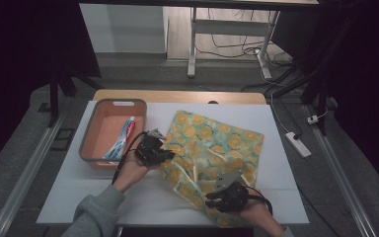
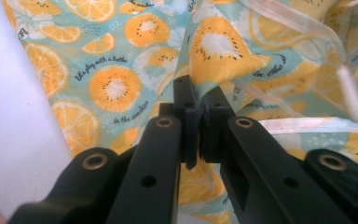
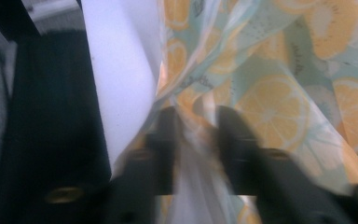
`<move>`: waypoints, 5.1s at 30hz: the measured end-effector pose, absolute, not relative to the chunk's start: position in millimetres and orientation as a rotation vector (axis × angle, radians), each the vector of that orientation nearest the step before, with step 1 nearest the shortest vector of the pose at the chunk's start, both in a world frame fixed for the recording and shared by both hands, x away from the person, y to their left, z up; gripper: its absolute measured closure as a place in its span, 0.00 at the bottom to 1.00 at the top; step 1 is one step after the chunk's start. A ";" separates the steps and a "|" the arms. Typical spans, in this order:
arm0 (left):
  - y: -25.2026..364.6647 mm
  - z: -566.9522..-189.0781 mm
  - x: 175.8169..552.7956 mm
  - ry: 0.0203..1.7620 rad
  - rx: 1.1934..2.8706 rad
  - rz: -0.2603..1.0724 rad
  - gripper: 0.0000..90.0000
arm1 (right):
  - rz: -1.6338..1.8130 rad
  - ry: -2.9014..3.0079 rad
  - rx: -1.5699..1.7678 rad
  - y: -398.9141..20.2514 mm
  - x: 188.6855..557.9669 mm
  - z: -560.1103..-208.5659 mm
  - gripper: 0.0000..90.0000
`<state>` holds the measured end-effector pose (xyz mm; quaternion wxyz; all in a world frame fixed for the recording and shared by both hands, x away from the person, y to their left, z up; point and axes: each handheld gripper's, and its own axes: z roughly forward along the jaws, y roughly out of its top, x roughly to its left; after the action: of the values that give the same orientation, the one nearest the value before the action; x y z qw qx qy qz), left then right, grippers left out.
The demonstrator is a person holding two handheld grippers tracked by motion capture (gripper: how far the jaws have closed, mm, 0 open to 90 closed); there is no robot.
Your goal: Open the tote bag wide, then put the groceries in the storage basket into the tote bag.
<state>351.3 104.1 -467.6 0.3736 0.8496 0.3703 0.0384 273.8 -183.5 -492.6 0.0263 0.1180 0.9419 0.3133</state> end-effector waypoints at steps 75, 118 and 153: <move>-23.6 -490.8 321.4 0.489 2.504 -0.002 0.62 | 0.927 2.721 0.751 -189.1 401.5 -515.2 1.00; 73.6 -416.5 286.8 0.525 2.215 0.185 0.48 | 1.110 2.422 0.935 -226.0 397.0 -474.0 1.00; 207.0 -424.2 359.9 1.126 2.042 0.339 0.40 | 1.161 2.399 0.963 -226.1 393.5 -471.2 1.00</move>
<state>359.9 207.0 -424.2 0.3824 0.8007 0.4417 0.1328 393.5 -226.1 -471.2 0.1533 0.3358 0.8365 0.4049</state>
